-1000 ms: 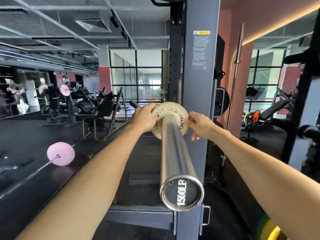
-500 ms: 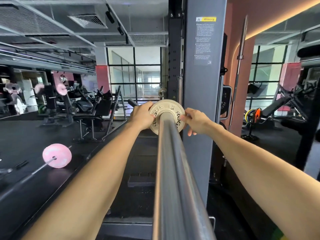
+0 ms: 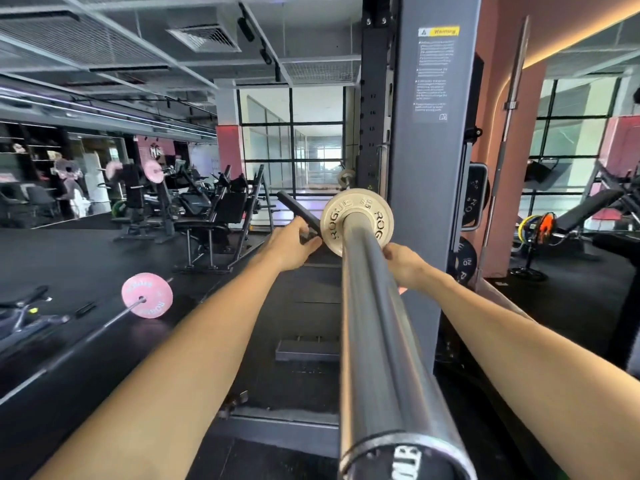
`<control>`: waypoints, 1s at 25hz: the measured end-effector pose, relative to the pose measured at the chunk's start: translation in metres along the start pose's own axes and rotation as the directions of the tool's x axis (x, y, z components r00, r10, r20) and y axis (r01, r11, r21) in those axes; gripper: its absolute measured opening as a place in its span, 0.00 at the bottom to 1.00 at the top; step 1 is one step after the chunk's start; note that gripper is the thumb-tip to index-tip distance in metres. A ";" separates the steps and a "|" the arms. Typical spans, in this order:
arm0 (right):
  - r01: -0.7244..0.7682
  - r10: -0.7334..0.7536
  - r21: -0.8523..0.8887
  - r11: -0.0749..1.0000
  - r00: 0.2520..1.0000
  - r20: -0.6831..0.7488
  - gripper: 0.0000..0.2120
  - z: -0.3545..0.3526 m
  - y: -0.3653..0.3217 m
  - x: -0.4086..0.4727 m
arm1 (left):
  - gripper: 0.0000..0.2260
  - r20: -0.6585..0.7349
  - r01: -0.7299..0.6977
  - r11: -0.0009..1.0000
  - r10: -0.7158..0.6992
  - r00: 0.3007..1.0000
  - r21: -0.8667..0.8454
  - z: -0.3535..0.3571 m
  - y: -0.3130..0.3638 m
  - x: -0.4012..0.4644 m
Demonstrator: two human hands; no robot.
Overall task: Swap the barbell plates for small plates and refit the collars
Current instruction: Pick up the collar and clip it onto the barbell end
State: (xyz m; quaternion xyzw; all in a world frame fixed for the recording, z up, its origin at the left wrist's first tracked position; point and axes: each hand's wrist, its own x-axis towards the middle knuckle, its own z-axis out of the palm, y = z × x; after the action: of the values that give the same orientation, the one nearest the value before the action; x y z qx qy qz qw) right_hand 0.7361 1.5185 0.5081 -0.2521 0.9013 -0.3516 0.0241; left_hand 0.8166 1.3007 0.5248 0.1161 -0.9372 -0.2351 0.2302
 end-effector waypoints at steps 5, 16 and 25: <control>-0.017 0.010 0.123 0.992 0.998 0.058 0.16 0.072 -0.005 -0.014 | 0.21 0.100 0.092 0.996 -0.093 0.991 0.017 -0.038 -0.067 -0.042; 0.121 -0.131 0.077 0.990 0.983 0.128 0.26 0.207 -0.171 -0.040 | 0.22 0.063 0.149 0.987 -0.153 0.986 0.065 -0.154 -0.218 -0.115; 0.081 -0.068 -0.052 0.995 0.975 0.213 0.25 0.283 -0.170 0.009 | 0.20 0.121 0.217 0.975 -0.221 0.968 0.045 -0.113 -0.307 -0.093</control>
State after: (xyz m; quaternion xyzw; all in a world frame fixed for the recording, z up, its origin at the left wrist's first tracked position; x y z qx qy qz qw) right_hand 0.8655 1.2317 0.4063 -0.3223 0.8937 -0.2961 0.0989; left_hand 0.9861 1.0223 0.4268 0.2074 -0.9347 -0.2514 0.1416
